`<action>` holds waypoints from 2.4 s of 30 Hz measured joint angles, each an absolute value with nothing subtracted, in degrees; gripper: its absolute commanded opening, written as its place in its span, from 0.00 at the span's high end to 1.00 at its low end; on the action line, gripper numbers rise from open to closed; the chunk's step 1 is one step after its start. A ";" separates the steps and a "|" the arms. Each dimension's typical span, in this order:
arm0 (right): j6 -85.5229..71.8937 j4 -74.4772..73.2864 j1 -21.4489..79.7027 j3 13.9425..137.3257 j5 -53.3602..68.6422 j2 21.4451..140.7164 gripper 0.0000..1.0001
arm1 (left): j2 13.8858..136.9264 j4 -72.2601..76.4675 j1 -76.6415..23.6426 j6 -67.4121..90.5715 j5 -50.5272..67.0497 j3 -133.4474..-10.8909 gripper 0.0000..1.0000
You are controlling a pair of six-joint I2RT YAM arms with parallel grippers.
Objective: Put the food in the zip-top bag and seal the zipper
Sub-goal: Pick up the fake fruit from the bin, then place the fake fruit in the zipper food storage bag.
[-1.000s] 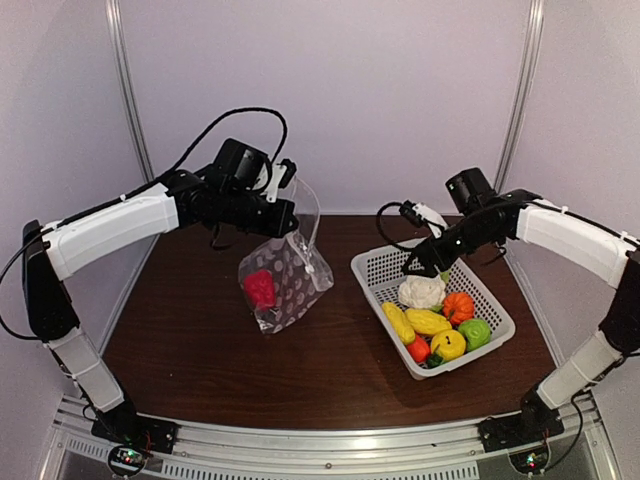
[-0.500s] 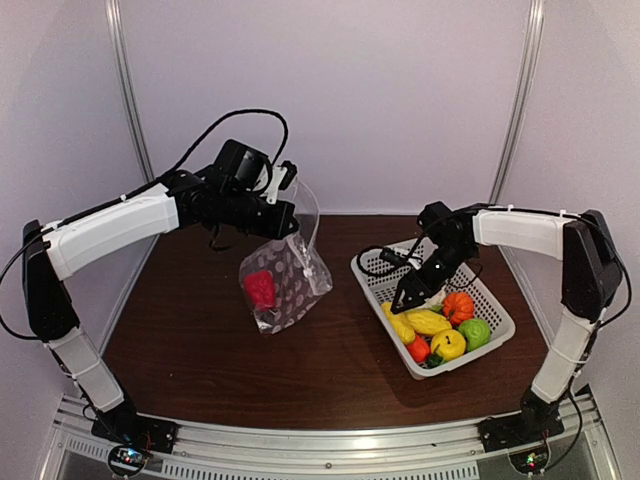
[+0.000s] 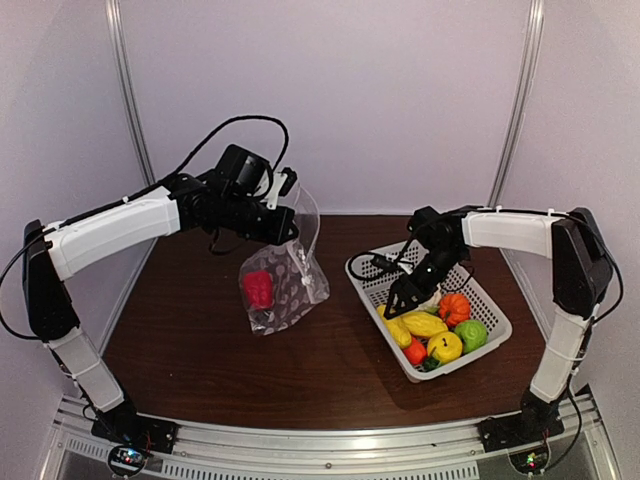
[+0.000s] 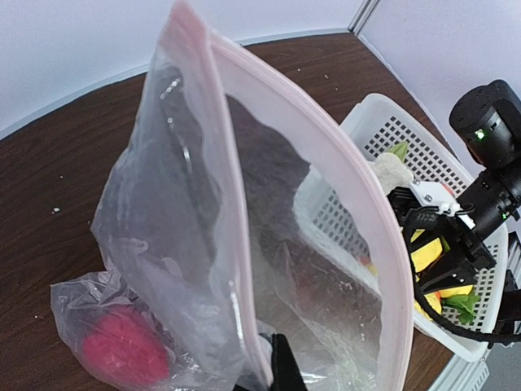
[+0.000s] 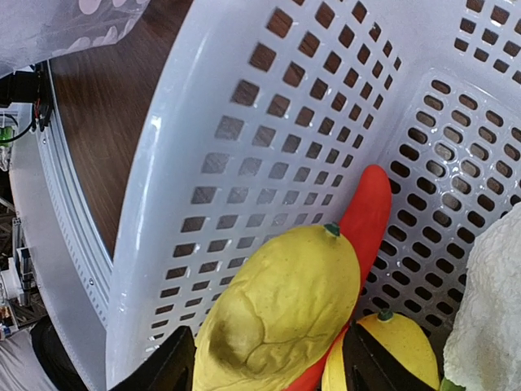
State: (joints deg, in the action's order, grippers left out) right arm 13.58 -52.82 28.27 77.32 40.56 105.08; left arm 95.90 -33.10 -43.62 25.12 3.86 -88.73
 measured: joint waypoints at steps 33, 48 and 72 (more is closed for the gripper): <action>12.88 -34.28 28.10 77.25 44.38 76.58 0.75 | 97.10 -31.09 -43.62 28.45 9.63 -88.58 1.00; -4.75 -6.28 35.40 82.41 47.86 88.07 0.74 | 97.10 -28.51 -45.23 29.95 14.13 -88.58 1.00; 13.67 -2.61 38.35 79.72 36.95 91.98 0.58 | 94.37 -28.42 -45.21 30.70 17.78 -89.69 1.00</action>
State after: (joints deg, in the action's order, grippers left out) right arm 13.67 -2.61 38.35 79.72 36.95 91.98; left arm 94.37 -28.42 -45.21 30.70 17.78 -89.69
